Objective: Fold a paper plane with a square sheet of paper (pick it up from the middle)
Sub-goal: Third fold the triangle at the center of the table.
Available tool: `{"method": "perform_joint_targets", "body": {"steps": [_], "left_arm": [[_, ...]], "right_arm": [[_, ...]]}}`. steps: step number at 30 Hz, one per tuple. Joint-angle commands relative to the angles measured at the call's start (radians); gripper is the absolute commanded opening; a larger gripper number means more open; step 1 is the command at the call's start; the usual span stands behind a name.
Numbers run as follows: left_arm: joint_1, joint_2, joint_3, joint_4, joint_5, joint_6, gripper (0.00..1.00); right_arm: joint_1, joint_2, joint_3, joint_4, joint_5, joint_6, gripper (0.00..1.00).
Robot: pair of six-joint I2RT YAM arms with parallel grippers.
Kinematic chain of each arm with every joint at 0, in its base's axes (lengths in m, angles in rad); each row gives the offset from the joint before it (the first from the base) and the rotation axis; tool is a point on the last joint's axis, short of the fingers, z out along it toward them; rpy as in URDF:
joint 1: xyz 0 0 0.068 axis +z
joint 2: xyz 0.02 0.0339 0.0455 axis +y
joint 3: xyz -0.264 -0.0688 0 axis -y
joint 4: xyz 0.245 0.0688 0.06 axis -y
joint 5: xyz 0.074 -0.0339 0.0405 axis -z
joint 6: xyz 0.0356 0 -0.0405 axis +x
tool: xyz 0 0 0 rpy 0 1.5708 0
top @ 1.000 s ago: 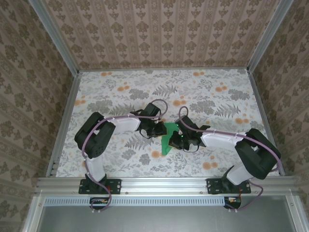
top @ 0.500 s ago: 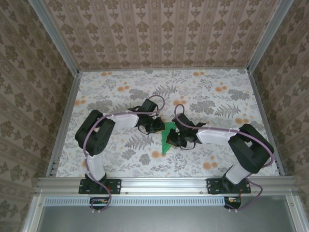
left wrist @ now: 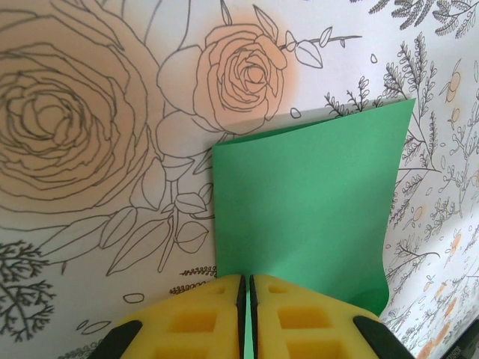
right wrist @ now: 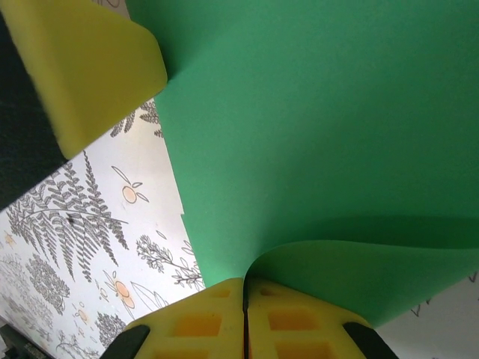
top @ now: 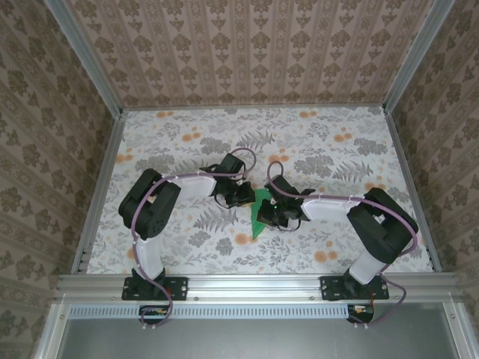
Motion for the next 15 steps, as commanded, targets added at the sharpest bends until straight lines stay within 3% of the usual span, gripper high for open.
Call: {"method": "perform_joint_targets", "body": {"steps": [1,15], "left_arm": [[-0.005,0.024,0.017,-0.033,-0.001,0.027,0.14],[-0.005,0.029,0.015,-0.039,-0.001,0.028,0.13]], "right_arm": [[-0.005,0.013,0.025,-0.001,0.030,-0.015,0.09],[-0.008,0.036,0.039,-0.016,0.044,-0.030,0.09]]}}
